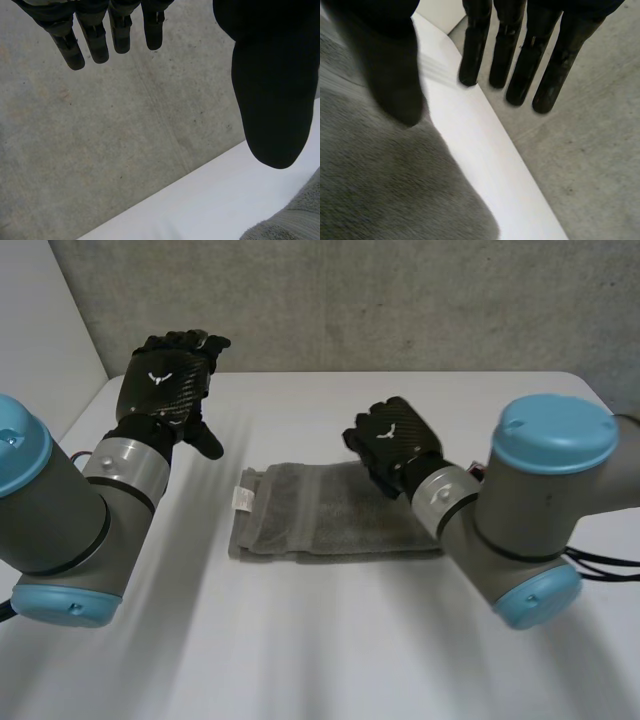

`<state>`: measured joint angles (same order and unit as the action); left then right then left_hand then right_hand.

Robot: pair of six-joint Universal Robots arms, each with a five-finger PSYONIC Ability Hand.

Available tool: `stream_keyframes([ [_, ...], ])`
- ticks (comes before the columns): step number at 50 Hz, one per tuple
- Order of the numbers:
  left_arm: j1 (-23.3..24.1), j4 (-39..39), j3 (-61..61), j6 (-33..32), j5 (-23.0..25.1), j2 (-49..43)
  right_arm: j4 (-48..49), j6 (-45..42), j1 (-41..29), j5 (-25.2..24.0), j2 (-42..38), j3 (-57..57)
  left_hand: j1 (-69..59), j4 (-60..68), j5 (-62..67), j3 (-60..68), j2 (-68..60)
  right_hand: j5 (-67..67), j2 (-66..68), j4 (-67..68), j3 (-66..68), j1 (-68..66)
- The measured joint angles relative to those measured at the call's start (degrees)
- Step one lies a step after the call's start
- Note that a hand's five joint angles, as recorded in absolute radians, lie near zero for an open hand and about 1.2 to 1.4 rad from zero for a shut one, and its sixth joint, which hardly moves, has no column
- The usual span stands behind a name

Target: Fold the towel.

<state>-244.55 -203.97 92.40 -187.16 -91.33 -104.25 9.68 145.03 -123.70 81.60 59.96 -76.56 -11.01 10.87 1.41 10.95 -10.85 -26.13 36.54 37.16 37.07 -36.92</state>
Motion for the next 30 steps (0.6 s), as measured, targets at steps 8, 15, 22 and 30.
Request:
stream_keyframes([
  [8, -0.3, -0.1, 1.4, 1.1, 0.5, -0.6, 0.4, 8.5, 5.7, 2.3, -0.1, -6.8, 0.0, 0.0, 0.0, 0.0, 0.0, 8.5, -6.8, -7.5, -7.4, 7.8],
  [15, -0.3, -0.1, 1.7, 1.1, 0.6, -1.1, 2.2, 15.2, 13.2, -4.8, 0.9, -15.5, 0.0, 0.0, 0.0, -0.1, 0.0, 8.4, -6.8, -7.5, -7.4, 7.8],
  [22, -0.3, -0.1, 1.9, 1.3, 0.6, -1.3, 5.0, 17.4, 14.1, -8.2, 0.7, -18.7, 0.1, -0.1, 0.0, -0.1, 0.1, 4.6, -6.4, -6.4, -6.2, 5.7],
  [30, -0.3, -0.4, 2.7, 1.4, 0.5, -1.3, 7.7, 17.2, 14.7, -7.8, -0.3, -18.9, 0.2, -0.1, 0.0, -0.1, 0.1, -5.6, 4.0, 4.2, 4.4, -4.5],
])
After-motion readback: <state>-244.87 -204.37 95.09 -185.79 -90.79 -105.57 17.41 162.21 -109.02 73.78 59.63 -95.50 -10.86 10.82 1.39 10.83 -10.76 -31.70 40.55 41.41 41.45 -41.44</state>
